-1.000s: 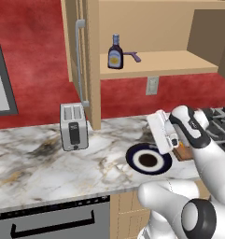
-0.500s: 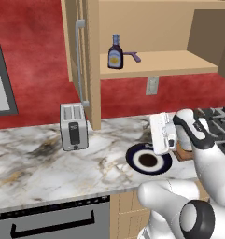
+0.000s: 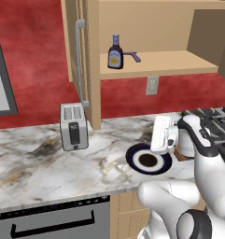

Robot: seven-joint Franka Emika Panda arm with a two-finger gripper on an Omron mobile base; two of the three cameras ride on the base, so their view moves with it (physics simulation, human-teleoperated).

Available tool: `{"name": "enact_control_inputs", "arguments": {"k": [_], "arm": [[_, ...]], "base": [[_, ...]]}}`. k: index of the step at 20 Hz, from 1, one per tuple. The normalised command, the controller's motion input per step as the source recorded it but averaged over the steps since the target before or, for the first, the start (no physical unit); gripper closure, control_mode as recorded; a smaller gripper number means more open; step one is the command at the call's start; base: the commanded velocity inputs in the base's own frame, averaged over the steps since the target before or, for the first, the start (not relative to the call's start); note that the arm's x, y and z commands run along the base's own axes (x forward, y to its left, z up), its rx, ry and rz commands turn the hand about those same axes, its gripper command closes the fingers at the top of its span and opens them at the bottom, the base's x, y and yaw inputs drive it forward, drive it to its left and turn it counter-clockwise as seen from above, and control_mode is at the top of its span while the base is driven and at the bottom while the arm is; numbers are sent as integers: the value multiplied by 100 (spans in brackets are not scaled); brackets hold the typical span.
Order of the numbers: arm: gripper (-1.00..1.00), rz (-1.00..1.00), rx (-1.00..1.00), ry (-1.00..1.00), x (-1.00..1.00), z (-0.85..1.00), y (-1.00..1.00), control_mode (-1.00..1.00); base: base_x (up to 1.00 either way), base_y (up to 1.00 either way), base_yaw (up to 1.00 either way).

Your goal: Pick the shrimp from the plate and place it on the cutting board. Then pick the condiment bottle from the cabinet and place it next to the cutting board.

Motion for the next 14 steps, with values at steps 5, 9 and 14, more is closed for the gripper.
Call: {"name": "enact_control_inputs", "arguments": {"k": [5,9,14], "arm": [[-100,-15,22,6,0,15,1,-100],[-100,-14,18,4,0,14,0,-100],[-100,-12,14,5,1,14,0,-100]], "base": [[0,0,0],[0,0,0],[0,0,0]]}}
